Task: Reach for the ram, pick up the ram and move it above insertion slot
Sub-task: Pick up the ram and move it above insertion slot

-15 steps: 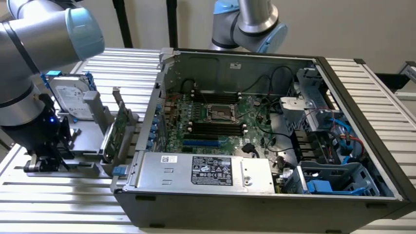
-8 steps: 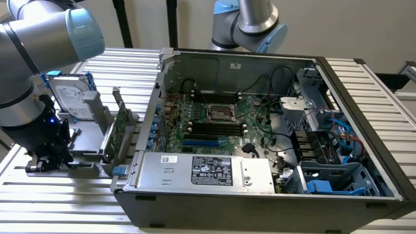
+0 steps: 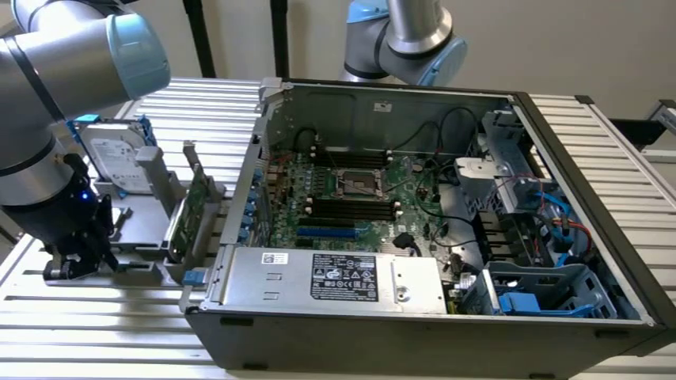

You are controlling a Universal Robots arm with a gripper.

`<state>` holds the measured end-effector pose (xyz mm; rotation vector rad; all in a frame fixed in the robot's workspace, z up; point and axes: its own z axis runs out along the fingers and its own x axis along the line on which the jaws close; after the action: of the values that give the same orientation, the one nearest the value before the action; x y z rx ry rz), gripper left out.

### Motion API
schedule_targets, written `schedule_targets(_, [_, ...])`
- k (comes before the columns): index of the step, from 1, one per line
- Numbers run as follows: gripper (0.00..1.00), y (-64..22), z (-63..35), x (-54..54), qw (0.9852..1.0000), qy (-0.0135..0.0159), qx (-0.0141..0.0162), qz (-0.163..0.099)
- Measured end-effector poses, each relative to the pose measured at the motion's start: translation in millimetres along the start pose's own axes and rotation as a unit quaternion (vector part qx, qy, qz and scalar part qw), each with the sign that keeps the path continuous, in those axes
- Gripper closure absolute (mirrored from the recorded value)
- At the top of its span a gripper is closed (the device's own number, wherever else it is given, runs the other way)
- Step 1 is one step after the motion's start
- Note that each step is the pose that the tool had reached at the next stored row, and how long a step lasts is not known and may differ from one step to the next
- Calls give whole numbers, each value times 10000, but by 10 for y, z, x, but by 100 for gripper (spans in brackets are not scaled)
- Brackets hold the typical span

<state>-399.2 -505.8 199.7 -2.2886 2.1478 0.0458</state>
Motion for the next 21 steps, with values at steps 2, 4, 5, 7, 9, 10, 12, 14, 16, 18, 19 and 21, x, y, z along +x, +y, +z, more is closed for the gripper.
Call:
schedule_targets(2, [87, 0, 0, 0, 10000, -1, 1, 49])
schedule_targets(4, [87, 0, 1, 0, 9999, -3, 3, 130])
schedule_targets(5, [87, -1, 0, 0, 9999, -3, 4, 173])
schedule_targets(7, [87, -1, 0, 0, 9997, -4, 6, 246])
schedule_targets(9, [87, -1, 1, 0, 9996, -5, 6, 266])
schedule_targets(10, [87, -1, 1, 0, 9996, -5, 6, 267])
schedule_targets(12, [87, -1, 1, 0, 9996, -5, 7, 267])
schedule_targets(14, [87, -1, 1, 0, 9996, -5, 6, 267])
schedule_targets(16, [87, -1, 1, 0, 9996, -5, 6, 267])
schedule_targets(18, [87, -1, 1, 0, 9996, -5, 6, 269])
schedule_targets(19, [87, -1, 1, 0, 9996, -5, 7, 271])
schedule_targets(21, [87, -1, -2, 0, 9996, -5, 7, 272])
